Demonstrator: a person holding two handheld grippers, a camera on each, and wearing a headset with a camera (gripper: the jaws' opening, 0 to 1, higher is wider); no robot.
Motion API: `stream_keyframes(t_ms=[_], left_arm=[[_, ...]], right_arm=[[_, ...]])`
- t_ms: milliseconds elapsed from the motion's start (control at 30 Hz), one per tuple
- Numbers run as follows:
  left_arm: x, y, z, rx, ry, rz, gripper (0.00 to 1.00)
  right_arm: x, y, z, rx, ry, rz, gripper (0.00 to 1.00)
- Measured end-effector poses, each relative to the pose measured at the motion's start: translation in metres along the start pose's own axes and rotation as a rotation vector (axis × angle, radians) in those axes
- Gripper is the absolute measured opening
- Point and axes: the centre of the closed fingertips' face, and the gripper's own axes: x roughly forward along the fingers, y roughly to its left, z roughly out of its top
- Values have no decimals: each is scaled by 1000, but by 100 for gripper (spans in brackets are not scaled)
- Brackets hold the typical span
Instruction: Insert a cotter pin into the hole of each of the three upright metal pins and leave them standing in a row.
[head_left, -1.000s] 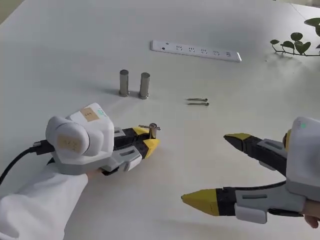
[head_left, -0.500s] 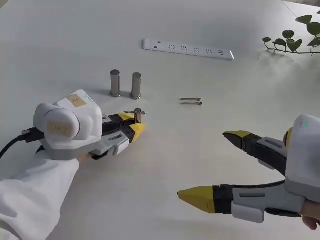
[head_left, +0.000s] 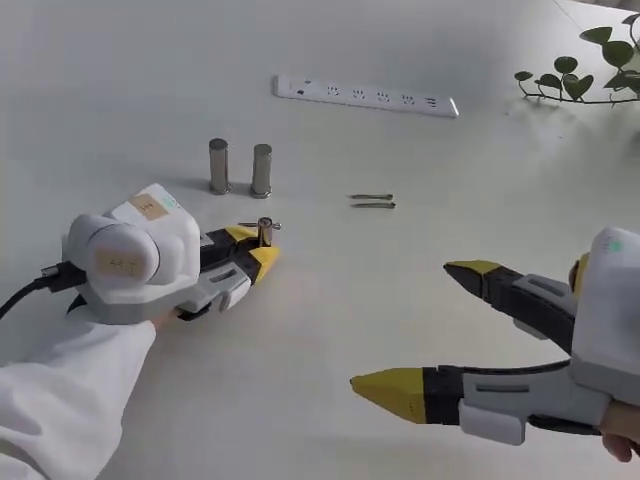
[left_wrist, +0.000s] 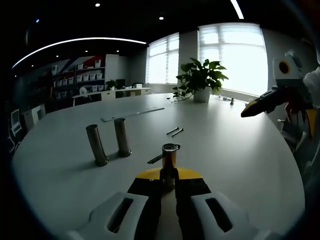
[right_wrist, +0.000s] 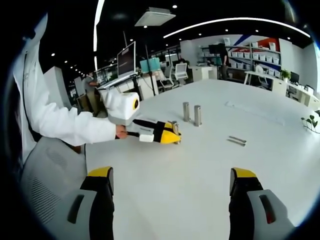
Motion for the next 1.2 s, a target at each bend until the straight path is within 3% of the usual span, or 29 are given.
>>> stream_keyframes(t_ms=[367, 700, 1033, 1200], left_arm=[[-3, 0, 0, -40, -30, 34, 7], [-4, 0, -1, -49, -21, 47, 8], [-10, 2, -2, -65, -16, 63, 15], [-16, -2, 1, -72, -28, 41, 21]], right_arm=[[0, 2, 4, -5, -7, -2, 94], [0, 4, 4, -5, -3, -4, 94], [-2, 5, 7, -9, -11, -3, 94], [-3, 7, 10, -11, -20, -6, 95]])
